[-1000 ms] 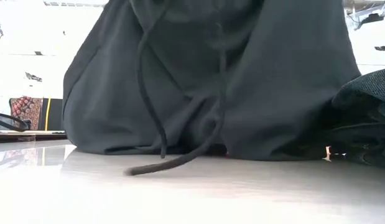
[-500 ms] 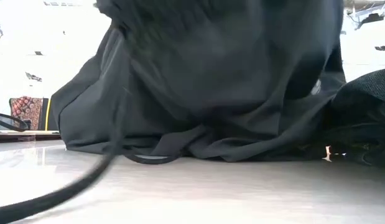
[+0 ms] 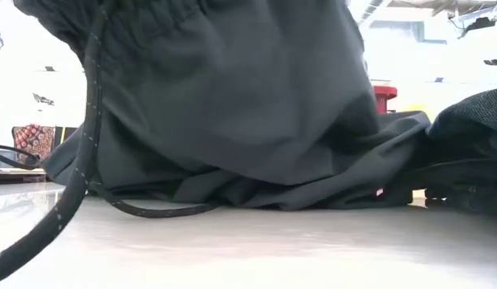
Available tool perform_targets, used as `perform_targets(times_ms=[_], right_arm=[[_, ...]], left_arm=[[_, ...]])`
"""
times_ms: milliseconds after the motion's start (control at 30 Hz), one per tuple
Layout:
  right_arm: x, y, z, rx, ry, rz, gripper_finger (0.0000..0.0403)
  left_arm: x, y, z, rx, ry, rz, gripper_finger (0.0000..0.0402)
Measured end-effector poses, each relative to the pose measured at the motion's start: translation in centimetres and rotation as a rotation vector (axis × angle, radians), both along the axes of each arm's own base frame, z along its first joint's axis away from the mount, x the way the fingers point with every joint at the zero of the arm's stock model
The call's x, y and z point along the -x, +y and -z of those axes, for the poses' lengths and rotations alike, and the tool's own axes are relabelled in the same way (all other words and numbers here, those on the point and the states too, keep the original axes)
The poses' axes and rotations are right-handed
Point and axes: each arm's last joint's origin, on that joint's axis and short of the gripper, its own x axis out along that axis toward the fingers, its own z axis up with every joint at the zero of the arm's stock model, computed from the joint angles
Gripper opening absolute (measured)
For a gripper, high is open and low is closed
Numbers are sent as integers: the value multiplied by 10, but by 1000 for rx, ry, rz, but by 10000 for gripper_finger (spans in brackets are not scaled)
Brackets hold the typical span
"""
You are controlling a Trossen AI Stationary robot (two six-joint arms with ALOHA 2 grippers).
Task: Fold laundry
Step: Fold the gray shorts
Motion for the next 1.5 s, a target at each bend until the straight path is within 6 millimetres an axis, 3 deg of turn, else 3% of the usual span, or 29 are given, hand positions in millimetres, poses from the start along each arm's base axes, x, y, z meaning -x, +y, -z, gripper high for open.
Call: perform_targets(times_ms=[233,333,533,733,933,1167,1500], right_arm=[[-12,-6,1,91,-100,-8,31],[-28,-12,1,97,-184,-12,31],[-58,-16,23,62,-240,-101,32],[-72,-22,34,52,-262,-93,32],[-76,-18,43,24,-240,-120,34],[-75,-20,44,-47,-201,-72,45],[-72,-14,43,-3,-212,35,129]], left_arm=[[11,-12,2,33,12,-74,5],[12,-13,2,24,-11,-115,5],[7,-13,0,18,-42,-117,5],[4,-14,6,-33,-5,-66,5],[-11,-18,18,-122,8,-36,5],[-23,-15,17,-151,-42,1,5],[-28,-13,17,-106,-39,37,5]])
